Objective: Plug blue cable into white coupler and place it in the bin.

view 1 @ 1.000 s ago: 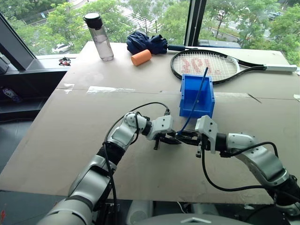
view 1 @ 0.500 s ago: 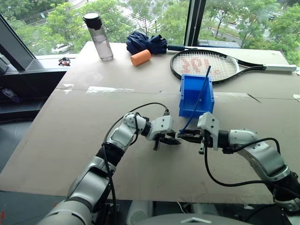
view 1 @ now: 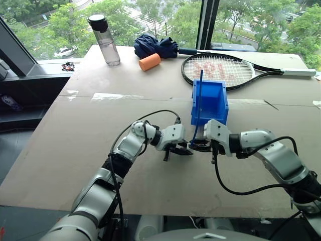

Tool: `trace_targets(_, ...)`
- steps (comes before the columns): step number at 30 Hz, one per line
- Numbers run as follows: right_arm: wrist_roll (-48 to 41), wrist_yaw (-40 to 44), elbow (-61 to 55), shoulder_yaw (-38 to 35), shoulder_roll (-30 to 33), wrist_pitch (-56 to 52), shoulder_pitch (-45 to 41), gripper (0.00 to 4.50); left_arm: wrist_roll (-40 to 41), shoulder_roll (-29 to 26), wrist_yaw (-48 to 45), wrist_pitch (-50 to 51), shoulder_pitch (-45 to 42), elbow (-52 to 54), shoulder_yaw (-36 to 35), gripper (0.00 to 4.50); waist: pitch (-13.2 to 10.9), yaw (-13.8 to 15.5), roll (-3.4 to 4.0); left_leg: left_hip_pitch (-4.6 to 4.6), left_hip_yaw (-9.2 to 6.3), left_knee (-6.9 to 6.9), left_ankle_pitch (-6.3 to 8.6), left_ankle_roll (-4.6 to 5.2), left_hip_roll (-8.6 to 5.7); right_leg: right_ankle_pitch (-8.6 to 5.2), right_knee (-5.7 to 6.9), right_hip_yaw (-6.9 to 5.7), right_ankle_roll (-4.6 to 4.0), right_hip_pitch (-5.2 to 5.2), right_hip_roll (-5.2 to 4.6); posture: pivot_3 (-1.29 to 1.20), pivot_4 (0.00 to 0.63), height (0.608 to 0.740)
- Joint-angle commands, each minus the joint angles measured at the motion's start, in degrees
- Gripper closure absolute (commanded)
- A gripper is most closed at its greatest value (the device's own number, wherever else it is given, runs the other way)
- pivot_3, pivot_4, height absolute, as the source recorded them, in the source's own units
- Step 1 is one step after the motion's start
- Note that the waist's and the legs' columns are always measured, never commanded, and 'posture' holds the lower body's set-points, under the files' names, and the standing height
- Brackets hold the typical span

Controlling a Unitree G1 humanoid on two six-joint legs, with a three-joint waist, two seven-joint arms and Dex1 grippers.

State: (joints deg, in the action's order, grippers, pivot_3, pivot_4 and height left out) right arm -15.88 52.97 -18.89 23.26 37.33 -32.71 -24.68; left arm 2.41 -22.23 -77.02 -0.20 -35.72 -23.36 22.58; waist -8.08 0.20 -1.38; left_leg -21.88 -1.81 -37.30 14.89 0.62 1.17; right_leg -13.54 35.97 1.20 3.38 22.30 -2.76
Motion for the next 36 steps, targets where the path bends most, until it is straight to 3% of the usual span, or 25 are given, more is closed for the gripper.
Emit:
trace_targets(1,3.38,1.92,6.01,6.43,-0.73,-4.56,0.41,4.5,1.03,0.66,-0.68,0.3,0.34,3.17,0.29,3.94,0.02,-0.28,0.0,0.03,0.0,0.0,0.0,0.0,0.0,0.0,0.0,0.0,0.0,-0.03,0.0,0.0,0.15,0.74)
trace_targets(16,6.27,2.98,10.74,8.75,-3.32,-4.41,1.3,4.5,1.21,1.05,0.73,1.29,1.55,5.0,0.25,3.94,1.02,-0.99,0.23,0.18,-0.1,0.03,0.0,0.0,0.03,-0.01,0.02,-0.11,0.0,-0.18,0.02,0.0,0.15,0.74)
trace_targets(20,5.03,2.44,10.52,5.09,-4.97,-2.38,2.37,4.5,2.17,0.63,0.42,3.3,1.67,5.52,-0.51,3.94,1.18,-1.01,0.23,0.23,-0.11,0.05,0.0,0.0,0.06,-0.01,0.05,-0.11,-0.01,-0.2,0.06,0.0,0.15,0.74)
trace_targets(22,3.19,1.23,8.67,1.26,-5.94,-0.62,4.07,4.5,3.77,0.47,0.68,5.33,2.2,7.04,-1.93,2.92,1.17,-1.0,0.23,0.23,-0.12,0.06,0.0,0.0,0.08,-0.01,0.06,-0.11,-0.01,-0.2,0.09,0.0,0.15,0.74)
trace_targets(24,-0.22,-1.62,4.15,-5.09,-7.21,-1.85,6.29,4.5,5.55,-0.89,2.54,8.95,4.15,11.11,-4.44,2.19,1.11,-0.93,0.32,0.18,-0.15,0.07,0.0,0.0,0.08,-0.01,0.06,-0.13,-0.01,-0.18,0.08,0.0,0.15,0.74)
trace_targets(28,-13.27,-8.5,-6.67,-21.08,-10.01,-12.79,5.81,4.5,11.53,-5.85,7.66,18.87,12.35,23.78,-12.72,0.23,0.74,-1.56,0.52,0.1,-0.24,0.12,0.0,0.0,0.14,0.0,0.15,0.07,0.0,0.01,0.06,0.0,0.15,0.74)
trace_targets(31,-21.67,-14.43,-5.39,-31.19,-10.63,-22.73,-4.3,4.5,18.19,-6.3,13.97,23.77,17.99,33.47,-21.66,0.1,0.33,-1.71,0.69,0.07,-0.2,0.11,0.0,0.0,0.13,0.0,0.39,0.18,0.0,0.22,0.05,0.0,0.15,0.74)
trace_targets(33,-23.42,-17.24,-1.76,-33.72,-10.91,-26.72,-9.44,4.5,19.59,-6.41,16.27,25.25,19.38,36.85,-23.27,0.1,0.23,-1.22,0.63,0.03,-0.19,0.11,0.0,-0.01,0.12,0.01,0.43,0.22,0.0,0.28,0.02,0.0,0.15,0.74)
trace_targets(36,-19.71,-21.33,14.21,-33.27,-11.48,-29.27,-20.93,4.5,20.17,-6.13,19.36,25.85,20.07,39.94,-23.75,0.1,0.25,-0.82,0.6,0.1,-0.14,0.11,0.0,-0.01,0.08,0.0,0.39,0.04,-0.03,0.16,0.01,0.0,0.15,0.74)
